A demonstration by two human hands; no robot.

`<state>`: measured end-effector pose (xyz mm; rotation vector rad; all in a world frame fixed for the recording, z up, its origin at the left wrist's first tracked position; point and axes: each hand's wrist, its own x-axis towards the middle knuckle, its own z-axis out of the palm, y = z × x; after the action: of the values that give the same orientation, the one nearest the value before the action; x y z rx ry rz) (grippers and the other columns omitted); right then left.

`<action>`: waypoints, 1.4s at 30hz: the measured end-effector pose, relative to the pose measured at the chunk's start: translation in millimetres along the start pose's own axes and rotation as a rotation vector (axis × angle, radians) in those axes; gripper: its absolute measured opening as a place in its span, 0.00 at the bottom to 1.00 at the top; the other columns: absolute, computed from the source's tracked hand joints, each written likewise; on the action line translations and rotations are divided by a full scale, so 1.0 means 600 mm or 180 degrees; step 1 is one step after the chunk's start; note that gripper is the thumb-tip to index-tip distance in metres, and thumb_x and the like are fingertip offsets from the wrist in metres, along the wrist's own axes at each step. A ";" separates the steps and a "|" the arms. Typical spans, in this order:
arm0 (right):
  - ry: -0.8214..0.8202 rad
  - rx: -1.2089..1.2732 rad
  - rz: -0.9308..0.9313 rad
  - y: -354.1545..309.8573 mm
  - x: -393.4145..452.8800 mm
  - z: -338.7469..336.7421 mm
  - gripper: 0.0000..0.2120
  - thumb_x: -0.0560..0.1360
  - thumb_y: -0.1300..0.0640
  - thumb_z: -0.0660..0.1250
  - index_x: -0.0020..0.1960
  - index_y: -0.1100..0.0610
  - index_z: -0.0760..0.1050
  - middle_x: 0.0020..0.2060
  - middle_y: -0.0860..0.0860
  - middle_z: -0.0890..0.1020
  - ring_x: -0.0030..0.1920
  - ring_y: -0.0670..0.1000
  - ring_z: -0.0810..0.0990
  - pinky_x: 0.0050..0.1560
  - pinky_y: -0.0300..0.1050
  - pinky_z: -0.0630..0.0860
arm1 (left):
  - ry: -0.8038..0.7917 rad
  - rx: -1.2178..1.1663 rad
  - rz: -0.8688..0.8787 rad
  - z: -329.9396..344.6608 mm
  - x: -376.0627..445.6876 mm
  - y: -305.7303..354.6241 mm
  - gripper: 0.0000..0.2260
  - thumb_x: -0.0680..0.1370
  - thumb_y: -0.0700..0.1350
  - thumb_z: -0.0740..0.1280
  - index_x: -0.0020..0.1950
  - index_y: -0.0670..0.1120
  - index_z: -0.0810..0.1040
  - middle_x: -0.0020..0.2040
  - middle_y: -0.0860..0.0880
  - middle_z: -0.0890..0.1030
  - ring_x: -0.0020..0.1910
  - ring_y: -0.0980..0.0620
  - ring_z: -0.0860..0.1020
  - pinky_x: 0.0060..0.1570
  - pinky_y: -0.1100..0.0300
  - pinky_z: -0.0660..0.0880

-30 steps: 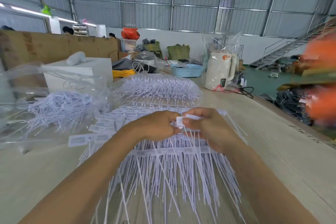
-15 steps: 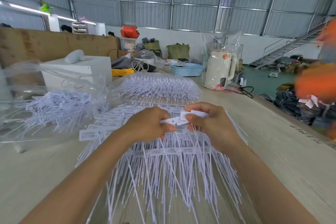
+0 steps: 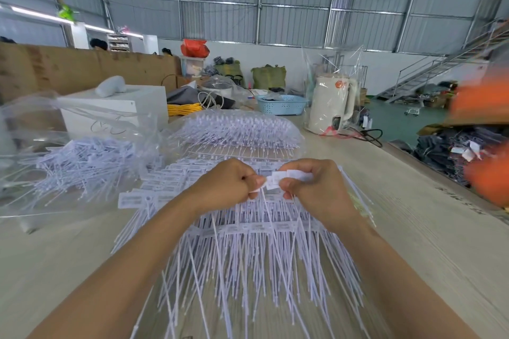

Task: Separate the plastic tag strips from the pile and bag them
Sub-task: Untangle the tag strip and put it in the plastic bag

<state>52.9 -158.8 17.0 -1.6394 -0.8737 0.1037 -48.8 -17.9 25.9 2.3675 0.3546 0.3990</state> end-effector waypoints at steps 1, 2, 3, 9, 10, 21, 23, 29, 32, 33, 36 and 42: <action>0.0021 -0.0058 -0.0114 -0.002 -0.001 0.003 0.07 0.71 0.71 0.69 0.41 0.60 0.80 0.32 0.54 0.81 0.24 0.43 0.77 0.28 0.33 0.72 | -0.0080 -0.0288 -0.0099 -0.002 0.001 0.003 0.17 0.80 0.48 0.62 0.31 0.47 0.75 0.18 0.57 0.72 0.18 0.63 0.67 0.29 0.64 0.64; 0.0034 -0.0156 -0.0278 -0.004 -0.003 0.004 0.08 0.71 0.71 0.68 0.40 0.60 0.81 0.35 0.54 0.81 0.26 0.44 0.78 0.30 0.35 0.73 | -0.0199 -0.0591 -0.0193 -0.005 0.001 0.006 0.18 0.80 0.47 0.62 0.30 0.46 0.75 0.18 0.55 0.71 0.18 0.61 0.65 0.27 0.65 0.62; 0.0050 -0.0284 -0.0464 -0.006 -0.004 0.003 0.08 0.71 0.72 0.68 0.39 0.60 0.81 0.37 0.53 0.82 0.29 0.45 0.78 0.34 0.37 0.75 | -0.0353 -0.0896 -0.0272 -0.010 0.000 0.007 0.19 0.80 0.45 0.62 0.28 0.46 0.74 0.18 0.55 0.68 0.17 0.59 0.63 0.25 0.66 0.60; 0.0975 0.0685 -0.0083 0.006 0.013 -0.066 0.09 0.70 0.69 0.70 0.47 0.59 0.81 0.33 0.52 0.83 0.27 0.44 0.79 0.30 0.36 0.77 | -0.0379 -0.0455 -0.0501 -0.024 -0.009 -0.021 0.20 0.80 0.46 0.63 0.27 0.44 0.72 0.18 0.53 0.69 0.17 0.58 0.64 0.23 0.68 0.63; 0.0985 0.0979 0.0049 0.007 0.016 -0.073 0.09 0.70 0.70 0.70 0.48 0.62 0.81 0.33 0.53 0.83 0.27 0.46 0.79 0.31 0.37 0.77 | -0.0329 -0.0063 -0.0387 -0.017 -0.008 -0.024 0.20 0.80 0.48 0.62 0.29 0.45 0.73 0.20 0.53 0.72 0.19 0.58 0.66 0.27 0.66 0.66; 0.0419 0.2103 0.0140 -0.022 0.016 -0.076 0.06 0.70 0.70 0.68 0.42 0.62 0.82 0.38 0.54 0.84 0.34 0.50 0.81 0.38 0.38 0.78 | 0.0254 0.2182 0.0327 0.031 -0.001 -0.016 0.14 0.80 0.57 0.58 0.47 0.48 0.75 0.40 0.52 0.78 0.42 0.51 0.75 0.48 0.56 0.68; 0.0305 0.2001 0.0161 -0.026 0.013 -0.052 0.06 0.70 0.70 0.68 0.44 0.62 0.82 0.35 0.52 0.85 0.34 0.50 0.81 0.38 0.39 0.79 | 0.0524 0.1152 0.0456 0.037 -0.005 0.002 0.19 0.78 0.60 0.55 0.47 0.47 0.76 0.36 0.54 0.77 0.37 0.54 0.75 0.45 0.58 0.68; 0.0739 0.1596 0.0234 -0.028 0.011 0.000 0.06 0.72 0.66 0.70 0.49 0.64 0.81 0.34 0.57 0.81 0.30 0.49 0.77 0.30 0.40 0.73 | -0.0533 -0.1226 0.0180 0.056 -0.028 0.059 0.26 0.77 0.62 0.51 0.59 0.46 0.77 0.48 0.49 0.84 0.50 0.55 0.81 0.53 0.63 0.73; 0.1111 0.1482 0.0203 -0.037 0.019 0.012 0.06 0.72 0.64 0.70 0.49 0.63 0.81 0.33 0.53 0.81 0.31 0.48 0.78 0.32 0.40 0.76 | -0.0559 -0.2059 -0.0187 0.052 -0.038 0.075 0.19 0.82 0.53 0.54 0.57 0.39 0.75 0.37 0.45 0.82 0.34 0.48 0.81 0.41 0.57 0.80; 0.1218 0.1469 0.0172 -0.042 0.023 0.015 0.05 0.72 0.65 0.70 0.48 0.62 0.80 0.33 0.52 0.81 0.31 0.48 0.78 0.35 0.41 0.78 | -0.0564 -0.2133 -0.0289 0.050 -0.042 0.078 0.18 0.82 0.52 0.54 0.55 0.39 0.75 0.33 0.46 0.80 0.28 0.50 0.79 0.33 0.59 0.79; 0.1347 0.1717 0.0125 -0.063 0.032 0.029 0.02 0.73 0.65 0.69 0.43 0.60 0.78 0.31 0.50 0.80 0.28 0.44 0.79 0.36 0.38 0.79 | -0.0296 -0.1816 -0.0461 0.047 -0.049 0.079 0.19 0.82 0.53 0.54 0.48 0.42 0.78 0.26 0.51 0.73 0.19 0.58 0.66 0.21 0.68 0.64; 0.0403 0.2431 0.0672 -0.093 0.039 0.110 0.10 0.80 0.65 0.57 0.57 0.60 0.74 0.38 0.55 0.83 0.40 0.55 0.82 0.48 0.52 0.78 | 0.1200 -0.1553 -0.0509 -0.004 -0.086 0.027 0.17 0.81 0.46 0.58 0.34 0.47 0.74 0.26 0.51 0.71 0.17 0.59 0.63 0.19 0.69 0.59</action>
<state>9.3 -91.6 56.5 -0.9960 -0.4679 0.4218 -94.4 -46.5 28.9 1.7718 0.5465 0.7635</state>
